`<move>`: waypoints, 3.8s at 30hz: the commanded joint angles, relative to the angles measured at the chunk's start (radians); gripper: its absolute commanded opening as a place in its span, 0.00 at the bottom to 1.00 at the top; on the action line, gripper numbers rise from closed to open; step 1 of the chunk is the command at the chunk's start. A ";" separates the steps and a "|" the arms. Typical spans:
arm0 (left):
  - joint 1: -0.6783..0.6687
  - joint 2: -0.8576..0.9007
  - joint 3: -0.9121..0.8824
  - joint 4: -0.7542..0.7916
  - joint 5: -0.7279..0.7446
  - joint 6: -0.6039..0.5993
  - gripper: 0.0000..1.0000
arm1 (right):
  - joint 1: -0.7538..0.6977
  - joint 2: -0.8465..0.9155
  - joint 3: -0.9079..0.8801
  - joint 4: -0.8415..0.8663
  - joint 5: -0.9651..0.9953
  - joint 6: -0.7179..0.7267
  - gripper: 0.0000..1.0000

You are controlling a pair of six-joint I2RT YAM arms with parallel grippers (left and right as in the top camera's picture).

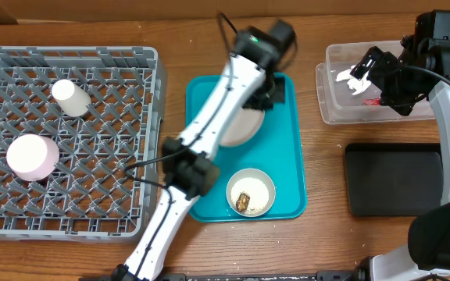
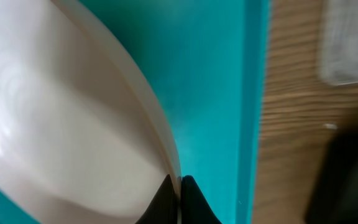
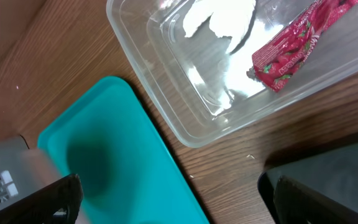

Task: Sort waste into correct bins and load items into the dishwasher
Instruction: 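Lift the white plate and stand it upright in the rack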

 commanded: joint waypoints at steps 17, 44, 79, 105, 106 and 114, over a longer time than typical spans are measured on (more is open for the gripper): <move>0.648 -0.435 -0.002 -0.004 0.380 0.922 0.04 | -0.002 -0.007 0.000 0.006 -0.003 0.003 1.00; 0.908 -0.435 -0.592 -0.004 0.916 1.258 0.04 | -0.002 -0.007 0.000 0.006 -0.003 0.003 1.00; 1.003 -0.439 -0.619 -0.004 0.778 1.043 0.69 | -0.002 -0.007 0.000 0.006 -0.003 0.003 1.00; 0.766 -0.947 -0.559 -0.004 0.428 0.601 1.00 | -0.002 -0.007 0.000 0.006 -0.003 0.003 1.00; 0.738 -0.956 -0.573 -0.004 0.414 0.592 1.00 | -0.002 -0.007 0.000 0.006 -0.003 0.003 1.00; 0.494 -1.032 -0.753 -0.004 0.397 0.573 1.00 | -0.002 -0.007 -0.001 0.006 -0.003 0.003 1.00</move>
